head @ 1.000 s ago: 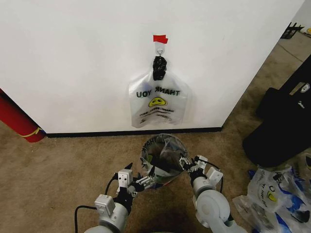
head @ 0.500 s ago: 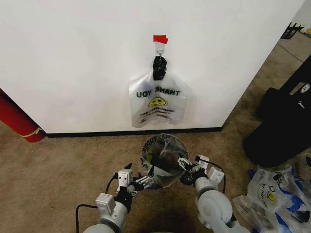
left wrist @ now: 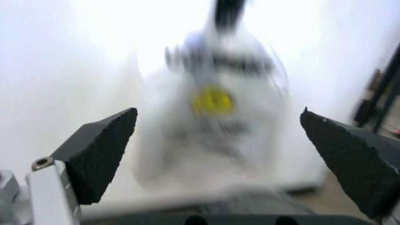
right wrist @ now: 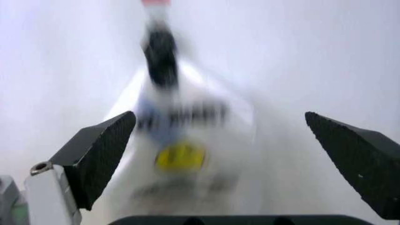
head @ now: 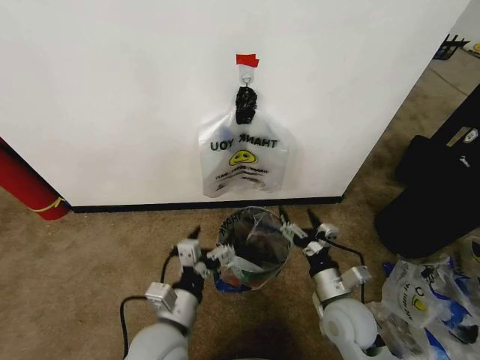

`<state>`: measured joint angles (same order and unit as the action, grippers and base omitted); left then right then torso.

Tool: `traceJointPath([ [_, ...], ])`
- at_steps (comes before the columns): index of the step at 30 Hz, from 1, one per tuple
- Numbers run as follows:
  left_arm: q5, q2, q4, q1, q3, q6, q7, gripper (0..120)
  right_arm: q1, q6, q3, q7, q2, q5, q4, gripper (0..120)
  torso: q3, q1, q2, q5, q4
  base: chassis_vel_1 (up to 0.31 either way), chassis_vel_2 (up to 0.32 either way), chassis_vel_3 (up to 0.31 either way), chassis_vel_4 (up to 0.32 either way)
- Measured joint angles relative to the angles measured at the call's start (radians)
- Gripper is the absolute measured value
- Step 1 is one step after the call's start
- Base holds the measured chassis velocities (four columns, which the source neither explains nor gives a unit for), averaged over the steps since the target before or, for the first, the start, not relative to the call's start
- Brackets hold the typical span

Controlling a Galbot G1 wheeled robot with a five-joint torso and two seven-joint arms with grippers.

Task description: Pick up the garbage bag from the wall and place it over the trash bin.

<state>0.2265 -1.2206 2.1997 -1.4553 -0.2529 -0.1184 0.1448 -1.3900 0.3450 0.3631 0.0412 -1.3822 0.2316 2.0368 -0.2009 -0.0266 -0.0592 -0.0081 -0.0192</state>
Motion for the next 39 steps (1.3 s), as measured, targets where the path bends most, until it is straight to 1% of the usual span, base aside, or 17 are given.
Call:
traceJointPath([
  [2,-0.053,-0.036,0.0,-0.008,-0.068,-0.036,-0.051,100,-0.023,0.044,0.021,-0.017,-0.042,-0.186,0.027,100,0.0,0.0,0.0,0.0,0.0001,0.0,0.0,0.0,0.0],
  [3,-0.058,-0.045,0.003,-0.009,-0.087,-0.04,-0.06,100,-0.033,0.043,0.022,-0.024,-0.05,-0.214,0.038,100,0.0,0.0,0.0,0.0001,0.0001,0.0,0.0,0.0,0.0],
  [4,-0.061,-0.064,0.01,-0.008,-0.125,-0.048,-0.076,100,-0.061,0.017,0.016,-0.047,-0.061,-0.253,0.069,100,0.0,0.0,0.0,-0.0001,-0.0001,0.0,0.0,0.0,0.0],
  [5,-0.061,-0.064,0.01,-0.008,-0.125,-0.048,-0.076,100,-0.061,0.017,0.016,-0.047,-0.061,-0.253,0.069,100,0.0,0.0,0.0,-0.0001,-0.0001,0.0,0.0,0.0,0.0],
  [7,-0.061,-0.086,0.009,0.001,-0.181,-0.062,-0.106,100,-0.101,-0.024,-0.005,-0.072,-0.068,-0.253,0.107,100,0.0,0.0,0.0,0.0,-0.0001,0.0,0.0,0.0,0.0],
  [8,-0.06,-0.09,0.008,0.003,-0.191,-0.064,-0.112,100,-0.104,-0.028,-0.007,-0.074,-0.068,-0.252,0.11,100,0.0,0.0,0.0,0.0001,-0.0002,0.0,0.0,0.0,0.0],
  [9,-0.051,-0.101,0.006,0.008,-0.226,-0.068,-0.134,100,-0.122,-0.043,-0.011,-0.081,-0.07,-0.251,0.125,100,0.0,0.0,0.0,-0.0002,-0.0002,0.0,0.0,0.0,0.0],
  [10,-0.039,-0.105,0.006,0.009,-0.244,-0.069,-0.147,100,-0.131,-0.049,-0.011,-0.082,-0.072,-0.255,0.132,100,0.0,0.0,0.0,0.0,-0.0001,0.0,0.0,0.0,0.0],
  [12,0.031,-0.114,0.021,0.005,-0.278,-0.058,-0.181,100,-0.15,-0.055,0.007,-0.081,-0.074,-0.279,0.147,100,0.0,0.0,0.0,0.0,-0.0001,0.0,0.0,0.0,0.0],
  [15,0.06,-0.117,0.042,-0.001,-0.29,-0.042,-0.206,100,-0.154,-0.054,0.021,-0.075,-0.076,-0.288,0.158,100,0.0,0.0,0.0,0.0001,-0.0001,0.0,0.0,0.0,0.0],
  [19,0.067,-0.125,0.056,-0.001,-0.309,-0.026,-0.257,100,-0.148,-0.033,0.054,-0.063,-0.1,-0.297,0.174,100,0.0,0.0,0.0,0.0001,0.0,0.0,0.0,0.0,0.0],
  [30,0.052,-0.135,0.04,-0.005,-0.312,-0.007,-0.252,100,-0.146,-0.038,0.109,-0.04,-0.121,-0.276,0.155,100,0.0,0.0,0.0,0.0002,-0.0001,0.0,0.0,0.0,0.0],
  [35,0.017,-0.141,0.031,-0.005,-0.312,0.0,-0.248,100,-0.129,-0.048,0.129,-0.049,-0.128,-0.27,0.131,100,0.0,0.0,0.0,0.0002,0.0,0.0,0.0,0.0,0.0],
  [39,-0.066,-0.148,-0.007,0.008,-0.348,0.007,-0.233,100,-0.116,-0.037,0.153,-0.051,-0.133,-0.27,0.093,100,0.0,0.0,0.0,0.0001,0.0,0.0,0.0,0.0,0.0],
])
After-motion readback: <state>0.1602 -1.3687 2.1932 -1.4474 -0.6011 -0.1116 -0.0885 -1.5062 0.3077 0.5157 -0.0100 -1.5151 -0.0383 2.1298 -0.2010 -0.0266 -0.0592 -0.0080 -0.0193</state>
